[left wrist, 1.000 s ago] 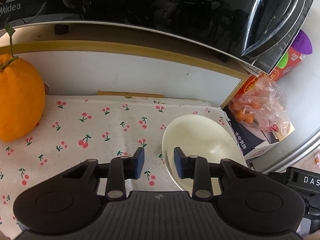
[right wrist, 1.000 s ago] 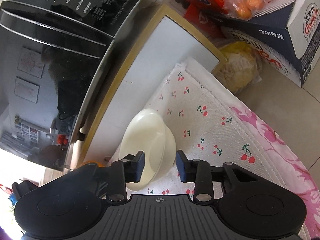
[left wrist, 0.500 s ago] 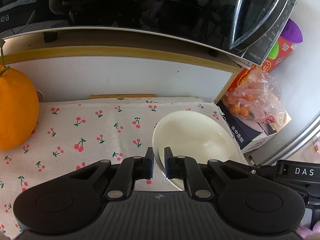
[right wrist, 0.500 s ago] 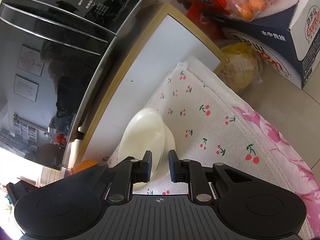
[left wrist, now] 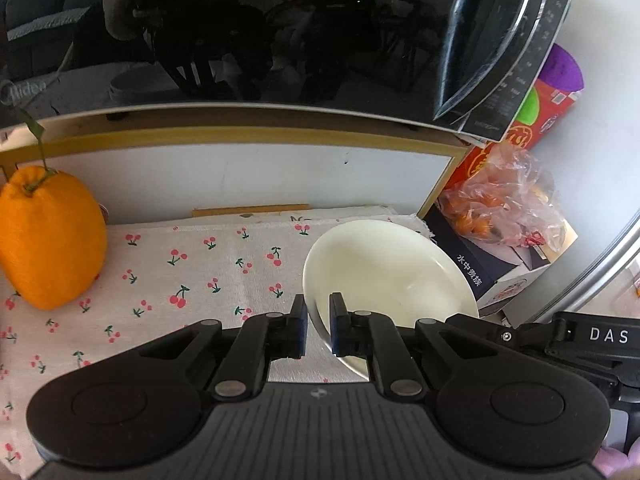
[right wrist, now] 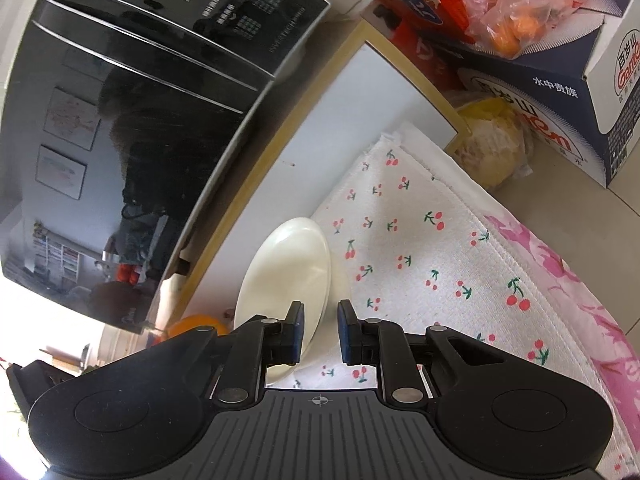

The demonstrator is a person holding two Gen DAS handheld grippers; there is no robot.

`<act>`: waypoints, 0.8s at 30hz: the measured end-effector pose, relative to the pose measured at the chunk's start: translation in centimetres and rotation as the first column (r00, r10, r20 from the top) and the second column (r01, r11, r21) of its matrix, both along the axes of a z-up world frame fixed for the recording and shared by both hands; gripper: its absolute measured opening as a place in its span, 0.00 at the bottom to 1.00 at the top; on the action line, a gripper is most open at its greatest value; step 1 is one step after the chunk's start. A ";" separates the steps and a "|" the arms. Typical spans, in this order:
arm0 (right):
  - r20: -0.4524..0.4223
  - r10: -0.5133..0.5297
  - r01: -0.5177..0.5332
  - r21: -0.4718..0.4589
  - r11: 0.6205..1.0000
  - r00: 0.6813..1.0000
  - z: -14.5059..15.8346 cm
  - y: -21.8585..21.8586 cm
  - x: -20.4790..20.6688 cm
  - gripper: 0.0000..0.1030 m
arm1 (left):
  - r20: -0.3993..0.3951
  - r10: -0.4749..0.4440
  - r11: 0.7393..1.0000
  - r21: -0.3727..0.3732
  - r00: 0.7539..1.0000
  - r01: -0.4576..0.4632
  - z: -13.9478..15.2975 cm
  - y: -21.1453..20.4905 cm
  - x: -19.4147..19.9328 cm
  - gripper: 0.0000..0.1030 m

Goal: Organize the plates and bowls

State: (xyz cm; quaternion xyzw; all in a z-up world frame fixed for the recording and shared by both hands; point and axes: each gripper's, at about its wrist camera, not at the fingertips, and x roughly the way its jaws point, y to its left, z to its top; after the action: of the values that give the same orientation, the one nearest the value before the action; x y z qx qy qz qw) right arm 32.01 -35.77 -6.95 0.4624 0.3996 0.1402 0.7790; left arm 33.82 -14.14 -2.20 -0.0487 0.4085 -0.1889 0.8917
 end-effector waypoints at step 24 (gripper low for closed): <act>0.034 0.036 -0.033 -0.076 0.997 0.999 6.9 -0.3 -6.6 0.17 | 0.001 0.022 0.999 -0.045 1.000 -0.022 4.4 1.3 -6.7 0.10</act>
State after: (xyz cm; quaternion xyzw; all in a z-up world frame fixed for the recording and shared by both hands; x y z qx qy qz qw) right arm 25.37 -36.08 -0.06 0.4233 0.3987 0.1466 0.8002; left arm 27.16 -12.84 2.21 -0.0730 0.4031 -0.1883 0.8926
